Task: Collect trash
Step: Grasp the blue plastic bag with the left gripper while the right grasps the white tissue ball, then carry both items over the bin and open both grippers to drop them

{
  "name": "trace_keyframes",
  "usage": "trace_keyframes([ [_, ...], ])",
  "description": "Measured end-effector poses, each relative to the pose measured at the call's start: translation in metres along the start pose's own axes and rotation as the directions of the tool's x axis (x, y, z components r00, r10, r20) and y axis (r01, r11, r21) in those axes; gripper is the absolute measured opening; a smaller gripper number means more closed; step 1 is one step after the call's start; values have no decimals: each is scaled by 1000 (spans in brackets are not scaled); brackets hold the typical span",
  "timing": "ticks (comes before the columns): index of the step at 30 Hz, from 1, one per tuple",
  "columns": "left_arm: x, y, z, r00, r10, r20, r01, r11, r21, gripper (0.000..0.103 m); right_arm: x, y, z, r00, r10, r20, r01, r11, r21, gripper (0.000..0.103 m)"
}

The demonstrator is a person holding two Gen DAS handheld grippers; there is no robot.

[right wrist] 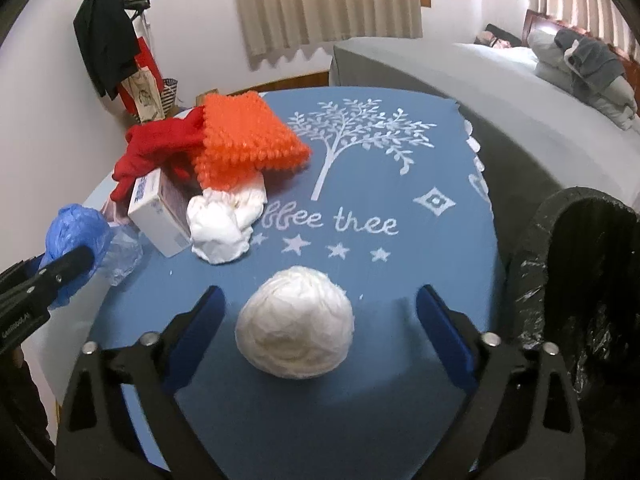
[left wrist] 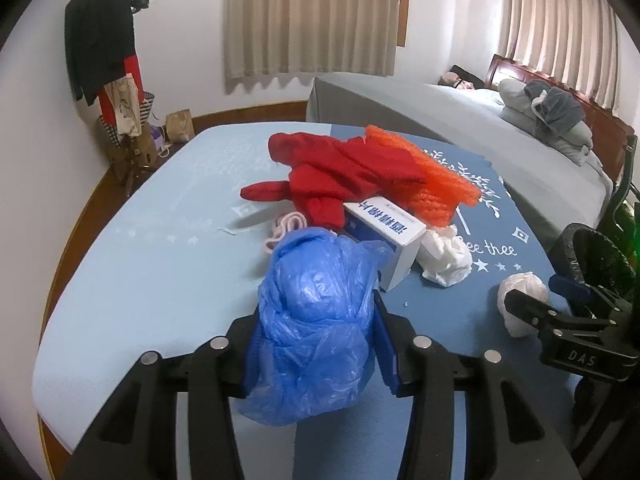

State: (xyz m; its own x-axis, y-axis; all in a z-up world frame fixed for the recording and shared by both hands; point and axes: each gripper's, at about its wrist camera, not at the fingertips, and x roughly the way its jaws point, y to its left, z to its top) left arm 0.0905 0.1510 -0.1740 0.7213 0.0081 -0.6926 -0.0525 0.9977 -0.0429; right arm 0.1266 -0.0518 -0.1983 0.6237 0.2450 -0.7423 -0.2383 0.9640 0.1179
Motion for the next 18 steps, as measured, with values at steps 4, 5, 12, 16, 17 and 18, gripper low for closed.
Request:
trace_keyframes([
  [4,-1,-2,0,1000,0,-1,0,1000,2,47,3,0,-1,998,54,-38,-54,999,2,52],
  [5,-2,-2,-1,1000,0,1,0,1000,3,47,3,1,-2,996,74,-44,-73,997,4,44],
  [12,-13,-14,8,999,-16,32,16,1000,21,47,-28,-2,8,996,85,21,-86,996,7,40],
  [16,-22,-27,17,998,-35,58,32,999,41,47,-58,-16,18,994,68,89,-71,997,37,40],
  [17,-24,-32,19,997,-40,64,37,998,47,47,-62,-20,21,993,63,101,-68,997,43,40],
  [18,-26,-36,21,997,-46,70,42,998,52,47,-68,-23,22,992,57,114,-63,997,49,40],
])
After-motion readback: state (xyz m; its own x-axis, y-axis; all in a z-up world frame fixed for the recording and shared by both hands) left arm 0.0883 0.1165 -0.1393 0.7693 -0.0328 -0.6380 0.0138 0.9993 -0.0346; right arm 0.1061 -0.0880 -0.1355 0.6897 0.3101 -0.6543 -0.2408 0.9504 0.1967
